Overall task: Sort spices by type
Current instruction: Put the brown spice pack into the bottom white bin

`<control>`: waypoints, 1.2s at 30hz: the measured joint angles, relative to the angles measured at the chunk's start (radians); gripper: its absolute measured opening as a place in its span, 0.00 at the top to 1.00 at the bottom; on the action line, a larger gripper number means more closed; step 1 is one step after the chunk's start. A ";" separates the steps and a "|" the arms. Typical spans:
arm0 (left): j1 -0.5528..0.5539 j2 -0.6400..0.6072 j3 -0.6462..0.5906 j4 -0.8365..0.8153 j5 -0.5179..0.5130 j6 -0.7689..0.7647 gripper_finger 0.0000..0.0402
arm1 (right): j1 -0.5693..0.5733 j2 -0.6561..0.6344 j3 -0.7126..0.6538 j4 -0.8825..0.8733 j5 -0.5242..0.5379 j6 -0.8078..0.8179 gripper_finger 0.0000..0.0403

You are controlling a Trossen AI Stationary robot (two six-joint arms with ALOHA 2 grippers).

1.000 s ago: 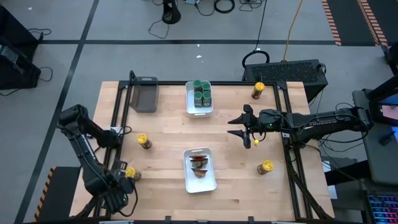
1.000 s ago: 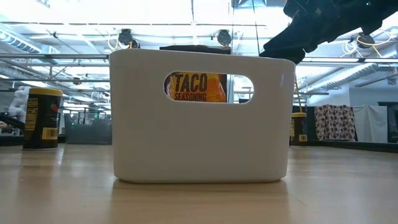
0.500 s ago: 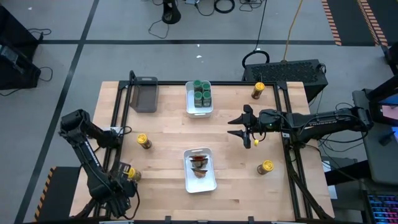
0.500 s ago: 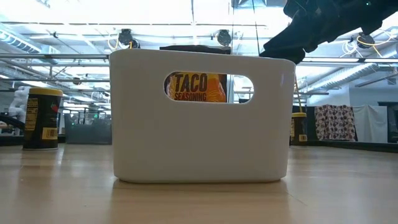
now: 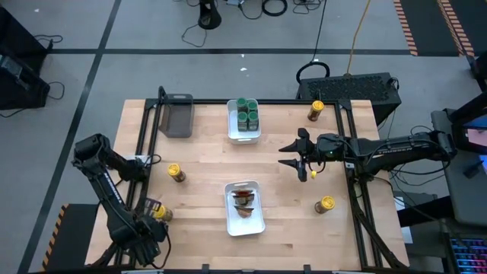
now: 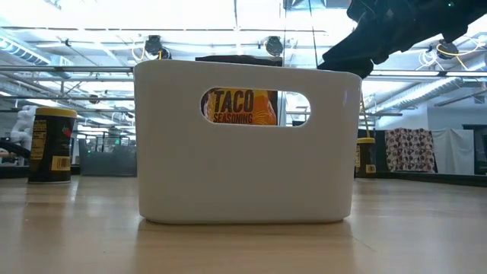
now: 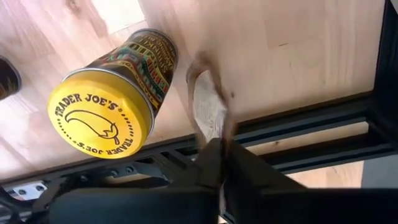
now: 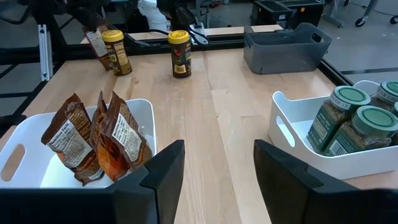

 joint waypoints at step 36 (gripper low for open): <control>0.265 -0.050 0.266 0.088 -0.178 0.322 1.00 | 0.000 0.000 0.000 0.016 0.001 -0.001 0.57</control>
